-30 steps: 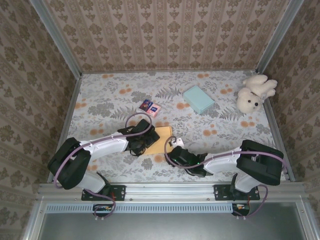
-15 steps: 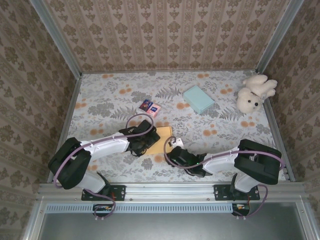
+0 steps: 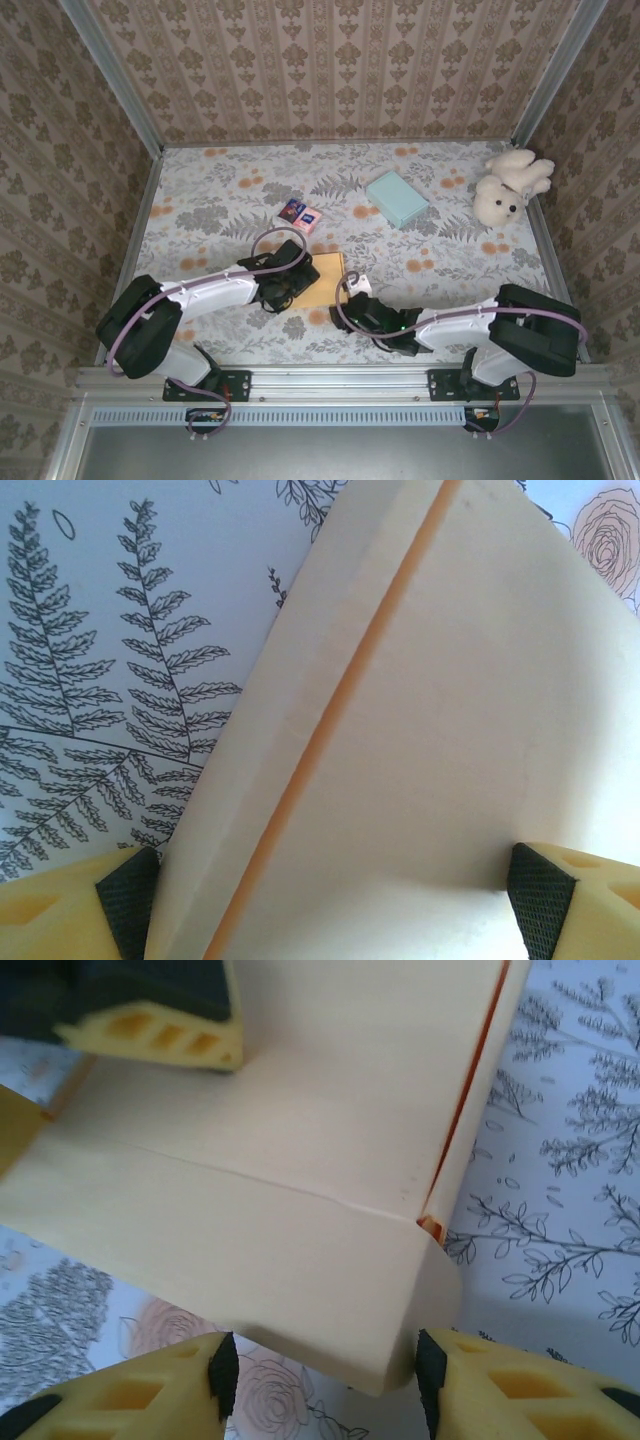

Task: Fold the paper box

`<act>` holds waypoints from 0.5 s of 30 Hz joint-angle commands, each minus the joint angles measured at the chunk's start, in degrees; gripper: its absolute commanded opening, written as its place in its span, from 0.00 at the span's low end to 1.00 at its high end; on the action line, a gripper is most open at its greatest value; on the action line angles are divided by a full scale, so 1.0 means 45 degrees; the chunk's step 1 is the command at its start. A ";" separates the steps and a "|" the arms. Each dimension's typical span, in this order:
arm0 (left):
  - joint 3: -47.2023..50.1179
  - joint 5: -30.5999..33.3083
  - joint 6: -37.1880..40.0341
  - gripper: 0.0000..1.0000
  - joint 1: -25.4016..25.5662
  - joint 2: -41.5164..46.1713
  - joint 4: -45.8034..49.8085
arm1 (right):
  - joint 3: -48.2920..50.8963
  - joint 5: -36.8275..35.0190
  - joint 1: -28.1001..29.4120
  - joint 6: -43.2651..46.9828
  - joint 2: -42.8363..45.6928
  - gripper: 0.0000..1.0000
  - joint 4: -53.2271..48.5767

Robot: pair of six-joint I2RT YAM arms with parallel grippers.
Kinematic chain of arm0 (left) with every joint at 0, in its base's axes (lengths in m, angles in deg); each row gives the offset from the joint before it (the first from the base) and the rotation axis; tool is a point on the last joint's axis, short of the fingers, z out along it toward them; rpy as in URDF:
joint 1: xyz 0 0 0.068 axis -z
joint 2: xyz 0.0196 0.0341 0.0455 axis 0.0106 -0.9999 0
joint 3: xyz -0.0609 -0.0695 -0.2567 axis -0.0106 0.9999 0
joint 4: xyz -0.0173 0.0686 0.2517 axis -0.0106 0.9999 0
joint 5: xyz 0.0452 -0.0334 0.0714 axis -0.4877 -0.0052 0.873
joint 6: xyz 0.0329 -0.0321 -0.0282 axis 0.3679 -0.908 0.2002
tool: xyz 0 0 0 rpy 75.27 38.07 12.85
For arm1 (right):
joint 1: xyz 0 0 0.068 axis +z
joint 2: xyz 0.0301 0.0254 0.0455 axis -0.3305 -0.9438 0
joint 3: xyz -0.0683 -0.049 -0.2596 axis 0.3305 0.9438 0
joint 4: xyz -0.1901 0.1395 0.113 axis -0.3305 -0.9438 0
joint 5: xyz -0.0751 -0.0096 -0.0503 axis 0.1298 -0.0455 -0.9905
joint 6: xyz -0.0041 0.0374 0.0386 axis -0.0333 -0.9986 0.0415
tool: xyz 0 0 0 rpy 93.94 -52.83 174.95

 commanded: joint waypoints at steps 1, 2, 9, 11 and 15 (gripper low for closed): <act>0.0852 -0.0052 0.0071 0.91 -0.0084 -0.0608 0.2257 | -0.0095 -0.0263 0.0027 -0.0219 0.0880 0.54 -0.0755; 0.0858 -0.0056 0.0068 0.91 -0.0112 -0.0613 0.2256 | -0.0190 -0.0297 0.0024 -0.0137 0.0931 0.54 -0.0916; 0.0828 -0.0052 0.0090 0.90 -0.0112 -0.0620 0.2275 | -0.0798 -0.0558 -0.0298 0.0084 0.0653 0.59 -0.1618; 0.0825 -0.0075 0.0089 0.90 -0.0111 -0.0631 0.2256 | -0.0936 -0.0483 -0.0460 0.0048 0.0460 0.61 -0.1712; 0.0750 -0.0108 0.0129 0.90 -0.0111 -0.0691 0.2265 | -0.0913 0.0212 -0.0865 -0.0065 -0.0084 0.62 -0.1220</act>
